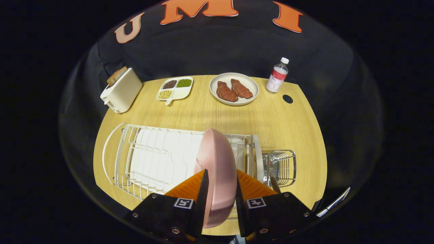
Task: Take the plate from the dish rack, then take the spoon from the basket and place it into the plate.
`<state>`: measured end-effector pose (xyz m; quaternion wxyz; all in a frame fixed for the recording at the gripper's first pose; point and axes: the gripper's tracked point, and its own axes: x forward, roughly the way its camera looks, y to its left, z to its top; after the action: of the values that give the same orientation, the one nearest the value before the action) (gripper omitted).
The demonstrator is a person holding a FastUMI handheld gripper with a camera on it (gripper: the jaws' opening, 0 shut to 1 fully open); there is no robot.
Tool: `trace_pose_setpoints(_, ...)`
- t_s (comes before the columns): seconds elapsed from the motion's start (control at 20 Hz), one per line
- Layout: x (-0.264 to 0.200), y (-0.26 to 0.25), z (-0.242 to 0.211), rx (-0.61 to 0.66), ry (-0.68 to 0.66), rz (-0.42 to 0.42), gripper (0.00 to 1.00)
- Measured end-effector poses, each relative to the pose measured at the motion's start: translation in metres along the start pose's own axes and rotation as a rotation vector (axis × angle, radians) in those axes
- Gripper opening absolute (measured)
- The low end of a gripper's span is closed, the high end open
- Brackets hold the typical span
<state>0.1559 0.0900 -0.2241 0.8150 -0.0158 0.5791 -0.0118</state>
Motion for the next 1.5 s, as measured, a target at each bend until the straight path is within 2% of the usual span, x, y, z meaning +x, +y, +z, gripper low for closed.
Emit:
trace_pose_setpoints(0.2,0.008,0.003,-0.008,0.005,0.018,-0.014,0.42)
trace_pose_setpoints(0.25,0.008,0.001,-0.007,0.007,0.010,-0.023,0.38)
trace_pose_setpoints(0.45,0.000,-0.014,0.006,0.062,-0.042,-0.086,0.31)
trace_pose_setpoints(0.6,-0.007,-0.019,0.013,0.088,-0.068,-0.116,0.29)
trace_pose_setpoints(0.8,-0.019,-0.025,0.027,0.010,-0.153,-0.238,0.28)
trace_pose_setpoints(0.9,-0.028,-0.020,0.034,-0.057,-0.200,-0.296,0.25)
trace_pose_setpoints(1.05,-0.039,-0.010,0.044,-0.130,-0.259,-0.343,0.25)
trace_pose_setpoints(1.3,-0.051,0.001,0.048,-0.175,-0.298,-0.351,0.23)
trace_pose_setpoints(1.5,-0.070,-0.011,0.048,-0.167,-0.341,-0.348,0.23)
